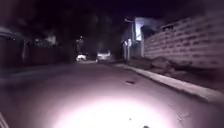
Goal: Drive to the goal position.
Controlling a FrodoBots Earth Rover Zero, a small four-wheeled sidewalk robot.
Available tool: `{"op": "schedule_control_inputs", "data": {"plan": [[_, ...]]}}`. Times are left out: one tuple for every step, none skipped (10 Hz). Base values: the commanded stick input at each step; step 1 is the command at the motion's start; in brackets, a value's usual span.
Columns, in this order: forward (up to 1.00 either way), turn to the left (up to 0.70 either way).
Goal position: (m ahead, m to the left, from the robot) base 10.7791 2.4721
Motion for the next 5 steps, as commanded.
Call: {"op": "schedule_control_inputs", "data": {"plan": [[0.70, 0.35], [0.70, 0.00], [0.70, 0.00], [0.70, 0.00], [0.70, 0.00]]}}
